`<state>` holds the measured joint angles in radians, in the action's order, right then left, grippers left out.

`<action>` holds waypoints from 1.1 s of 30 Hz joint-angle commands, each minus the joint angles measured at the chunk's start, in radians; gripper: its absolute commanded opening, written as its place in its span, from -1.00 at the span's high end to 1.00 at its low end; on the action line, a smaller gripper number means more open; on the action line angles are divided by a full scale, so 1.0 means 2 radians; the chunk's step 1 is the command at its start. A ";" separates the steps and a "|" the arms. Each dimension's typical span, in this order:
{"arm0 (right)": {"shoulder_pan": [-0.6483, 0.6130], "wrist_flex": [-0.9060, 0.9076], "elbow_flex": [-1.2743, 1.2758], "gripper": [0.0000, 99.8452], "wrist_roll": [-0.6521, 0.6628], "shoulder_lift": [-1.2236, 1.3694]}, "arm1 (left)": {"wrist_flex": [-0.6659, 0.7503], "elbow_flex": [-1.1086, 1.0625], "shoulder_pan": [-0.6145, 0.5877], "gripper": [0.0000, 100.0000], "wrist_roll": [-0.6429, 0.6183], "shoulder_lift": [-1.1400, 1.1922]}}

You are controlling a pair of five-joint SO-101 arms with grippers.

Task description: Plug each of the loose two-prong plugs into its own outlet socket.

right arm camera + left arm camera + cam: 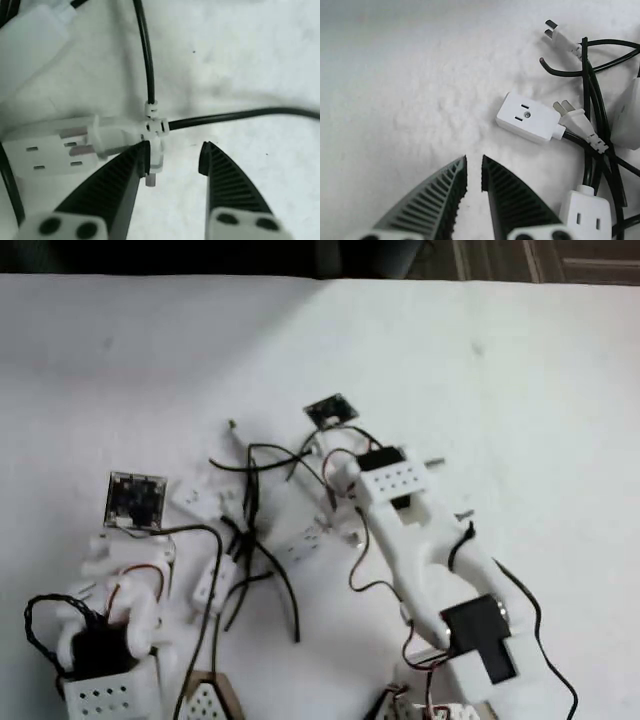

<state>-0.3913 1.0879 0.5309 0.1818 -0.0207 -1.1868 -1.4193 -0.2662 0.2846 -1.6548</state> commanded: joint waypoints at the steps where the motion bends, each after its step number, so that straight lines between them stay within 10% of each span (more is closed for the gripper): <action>1: -0.010 0.013 -0.038 0.67 -0.005 0.007 | 0.002 0.002 0.000 0.86 0.004 -0.003; 33: -0.026 0.061 -0.101 0.97 -0.006 0.030 | 0.002 0.002 -0.002 0.86 0.004 -0.003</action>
<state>-0.4327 1.1799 0.3713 0.1711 0.1358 -1.1868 -1.4193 -0.2662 0.2846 -1.6548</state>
